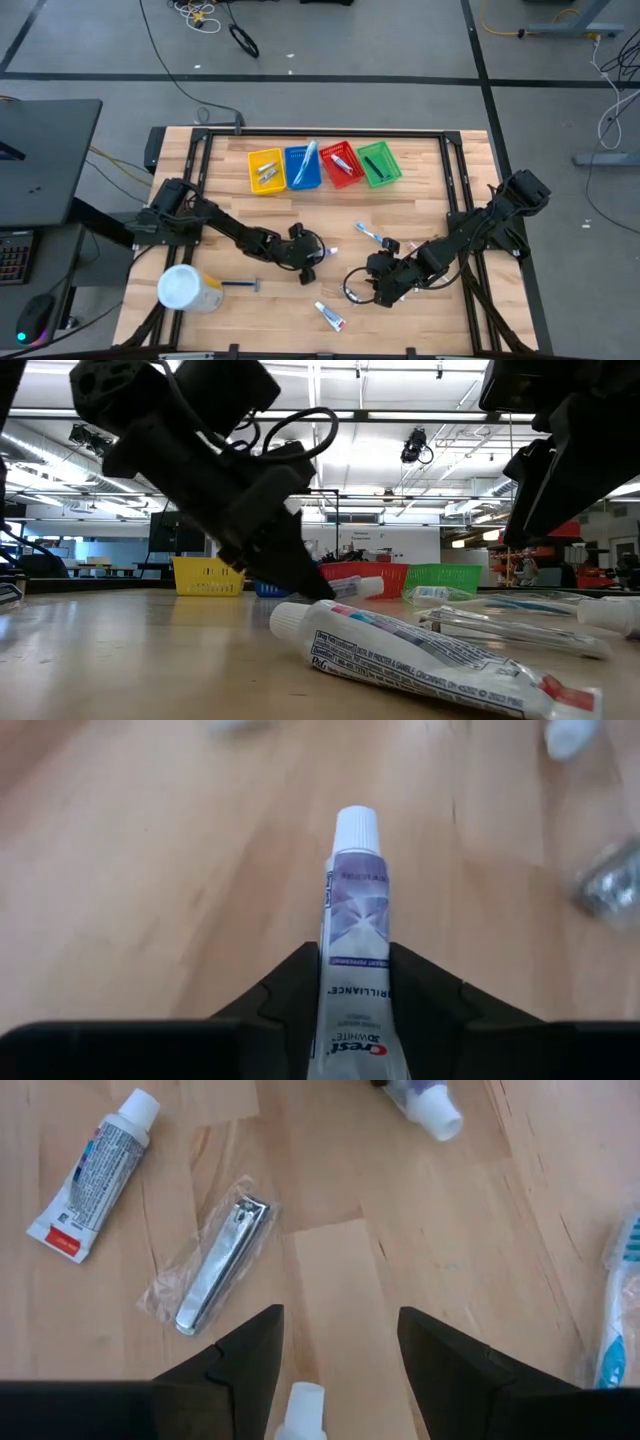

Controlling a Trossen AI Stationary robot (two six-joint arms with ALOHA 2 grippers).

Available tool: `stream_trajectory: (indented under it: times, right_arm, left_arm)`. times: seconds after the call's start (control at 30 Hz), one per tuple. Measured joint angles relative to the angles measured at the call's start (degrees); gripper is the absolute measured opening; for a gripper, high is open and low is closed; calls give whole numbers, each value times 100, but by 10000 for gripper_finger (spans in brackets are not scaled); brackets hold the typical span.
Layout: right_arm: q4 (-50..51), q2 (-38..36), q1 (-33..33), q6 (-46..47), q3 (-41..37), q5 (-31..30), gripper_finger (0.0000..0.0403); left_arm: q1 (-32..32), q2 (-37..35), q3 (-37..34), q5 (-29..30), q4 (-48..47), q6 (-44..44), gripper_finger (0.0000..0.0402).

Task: Pick & Place Travel size toiletries
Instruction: Put the top left toothpaste into the red bin

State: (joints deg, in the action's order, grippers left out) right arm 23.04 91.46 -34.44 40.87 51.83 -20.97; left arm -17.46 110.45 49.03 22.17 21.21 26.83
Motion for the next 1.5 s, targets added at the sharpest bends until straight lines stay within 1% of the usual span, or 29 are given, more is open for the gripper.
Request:
stream_trajectory:
  times: [0.13,0.3,0.43,0.53,0.67,0.73,0.83,0.9,0.97,1.03,1.1,1.2,1.33,1.43,1.5]
  right_arm:
    - [-2,0,0,0,0,2,207]
    - [-2,0,0,0,0,2,207]
    - [-2,0,0,0,0,2,207]
    - [-2,0,0,0,0,2,207]
    - [-4,0,0,0,0,2,207]
    - [-2,0,0,0,0,2,207]
    - [-2,0,0,0,0,2,207]
    - [-2,0,0,0,0,2,207]
    - [0,0,0,0,0,2,207]
    - [-2,0,0,0,0,2,207]
    - [-2,0,0,0,0,0,207]
    - [-3,0,0,0,0,1,207]
    - [-6,0,0,-3,0,0,207]
    - [-12,0,0,-18,0,0,207]
    - [-15,0,1,-18,0,0,207]
  left_arm:
    - [154,0,111,162,-7,-14,120]
    - [525,-3,490,549,11,-372,119]
    - [1115,-9,1037,531,-120,-1117,119]
    - [1611,-11,1533,604,-516,-1703,119]
    - [2323,-11,2078,563,-1005,-2157,119]
    - [2694,-17,2263,331,-1096,-2301,119]
    - [3236,-24,2330,-510,-1137,-2756,119]
    - [3532,-24,2328,-980,-1357,-2650,119]
    - [3736,-20,2328,-1297,-1652,-2247,119]
    - [3849,30,2328,-1463,-1844,-2159,119]
    - [3870,35,2313,-1510,-1969,-2323,119]
    - [3785,33,2322,-1555,-1782,-2613,119]
    - [3636,33,2322,-1779,-1567,-2636,119]
    - [3499,179,2329,-1576,-1437,-2684,119]
    - [3457,323,2324,-1581,-1352,-2681,119]
